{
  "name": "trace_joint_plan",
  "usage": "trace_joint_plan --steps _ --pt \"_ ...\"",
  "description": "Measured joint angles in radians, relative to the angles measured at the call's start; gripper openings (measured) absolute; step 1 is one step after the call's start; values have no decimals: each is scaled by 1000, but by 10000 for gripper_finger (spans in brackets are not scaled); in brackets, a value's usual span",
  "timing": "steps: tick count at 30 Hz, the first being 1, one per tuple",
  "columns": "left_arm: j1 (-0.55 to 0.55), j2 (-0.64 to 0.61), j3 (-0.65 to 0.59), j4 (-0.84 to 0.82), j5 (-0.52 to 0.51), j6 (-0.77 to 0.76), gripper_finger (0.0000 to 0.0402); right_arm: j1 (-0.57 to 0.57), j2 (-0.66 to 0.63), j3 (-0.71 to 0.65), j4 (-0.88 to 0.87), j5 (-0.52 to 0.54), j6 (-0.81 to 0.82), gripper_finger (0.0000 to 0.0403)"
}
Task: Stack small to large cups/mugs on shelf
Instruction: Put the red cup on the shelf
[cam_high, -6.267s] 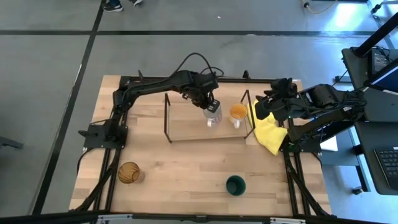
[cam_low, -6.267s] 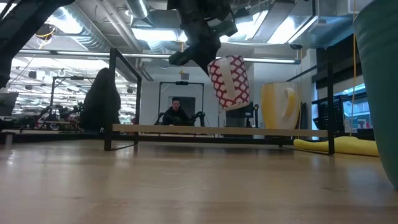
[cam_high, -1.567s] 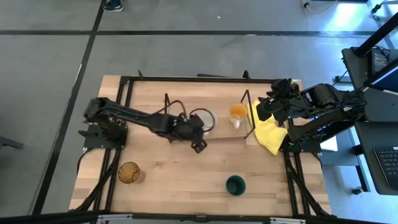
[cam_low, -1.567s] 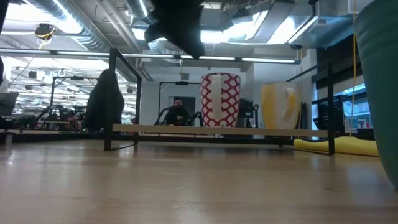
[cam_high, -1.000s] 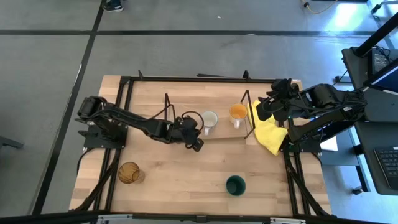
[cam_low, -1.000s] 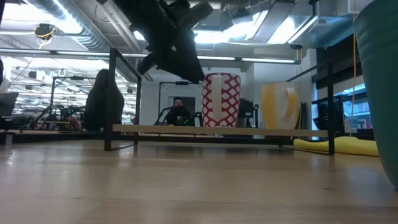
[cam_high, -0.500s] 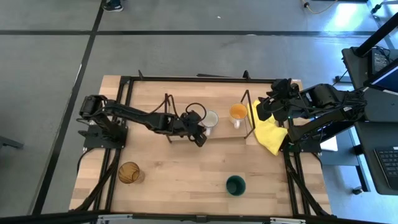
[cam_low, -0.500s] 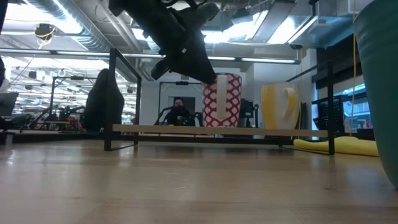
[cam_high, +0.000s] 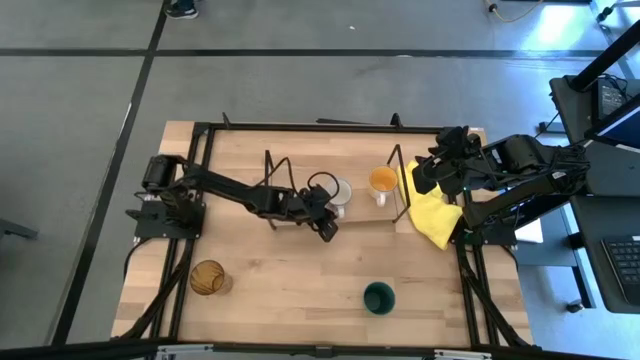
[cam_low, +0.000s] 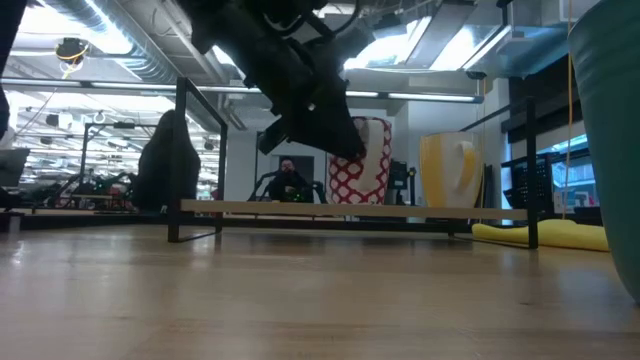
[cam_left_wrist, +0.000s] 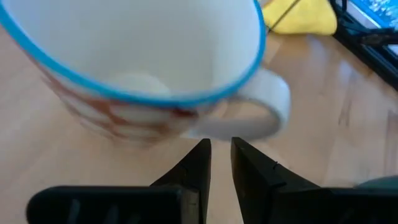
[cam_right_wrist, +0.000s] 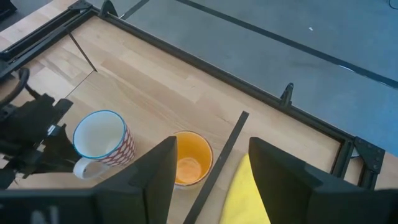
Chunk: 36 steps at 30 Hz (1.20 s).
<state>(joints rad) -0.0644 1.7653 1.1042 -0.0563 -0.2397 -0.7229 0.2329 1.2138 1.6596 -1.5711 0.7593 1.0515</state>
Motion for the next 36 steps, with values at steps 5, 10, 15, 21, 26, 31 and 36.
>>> trace_joint_plan --steps 5,10,15,21,26,31,36 --pt "36 0 0 -2 6 26 56 -1 0 0 0 0 0 201" --pt "52 0 0 -2 23 51 56 -1 0 0 0 0 0 201" --pt "66 0 0 -2 30 70 56 -1 0 0 0 4 0 201" --pt "88 -1 0 20 38 94 56 -1 0 0 0 6 0 201" --pt "89 -1 0 15 82 98 56 -1 0 0 0 7 0 201" --pt "55 -12 0 -58 67 88 56 -1 0 0 0 8 -1 201" --pt "43 -19 0 -193 -18 73 56 -1 0 0 0 8 -5 201"
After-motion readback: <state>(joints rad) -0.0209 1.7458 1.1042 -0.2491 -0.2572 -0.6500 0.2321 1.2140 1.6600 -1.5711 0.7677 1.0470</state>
